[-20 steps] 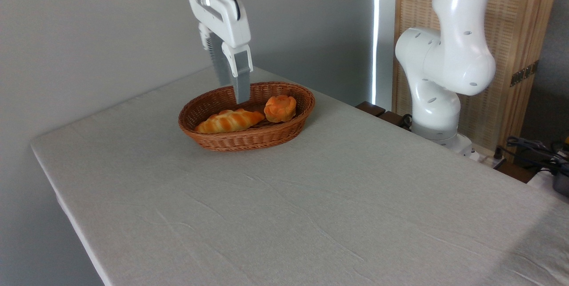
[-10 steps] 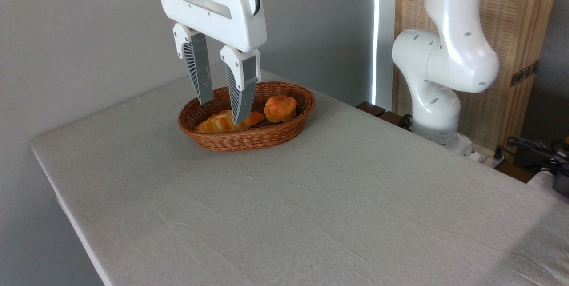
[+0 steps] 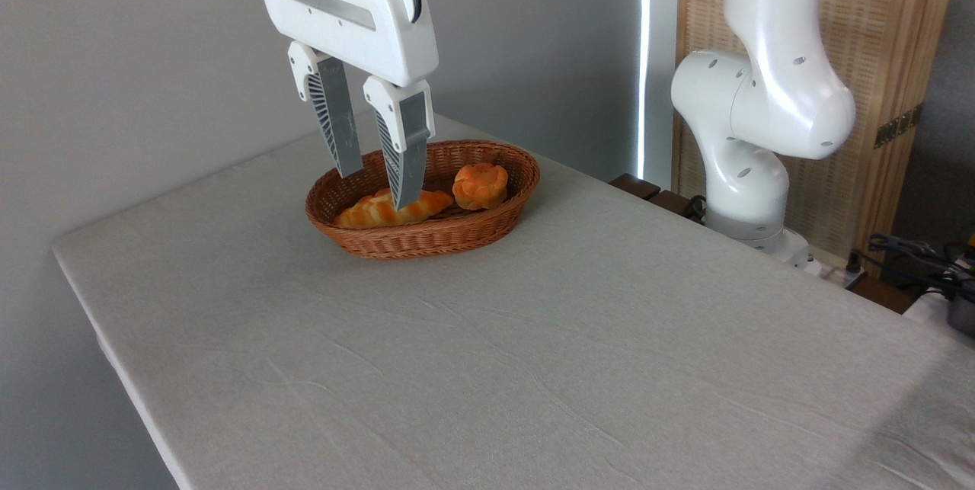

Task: Put bread into the basket

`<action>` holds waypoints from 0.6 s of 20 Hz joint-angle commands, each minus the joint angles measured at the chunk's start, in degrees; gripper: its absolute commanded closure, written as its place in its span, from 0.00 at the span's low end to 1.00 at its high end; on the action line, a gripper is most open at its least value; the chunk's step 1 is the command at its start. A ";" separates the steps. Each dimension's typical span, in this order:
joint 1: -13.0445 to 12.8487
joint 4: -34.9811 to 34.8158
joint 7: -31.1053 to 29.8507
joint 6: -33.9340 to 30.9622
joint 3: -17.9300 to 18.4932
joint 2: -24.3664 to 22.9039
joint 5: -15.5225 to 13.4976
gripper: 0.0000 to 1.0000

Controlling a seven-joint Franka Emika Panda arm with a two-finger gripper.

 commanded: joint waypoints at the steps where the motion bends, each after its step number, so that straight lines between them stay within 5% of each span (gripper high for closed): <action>1: 0.74 1.63 0.78 -2.48 -2.27 1.03 4.79 0.00; 12: 0.74 1.63 0.78 -2.48 -2.10 1.12 4.01 0.00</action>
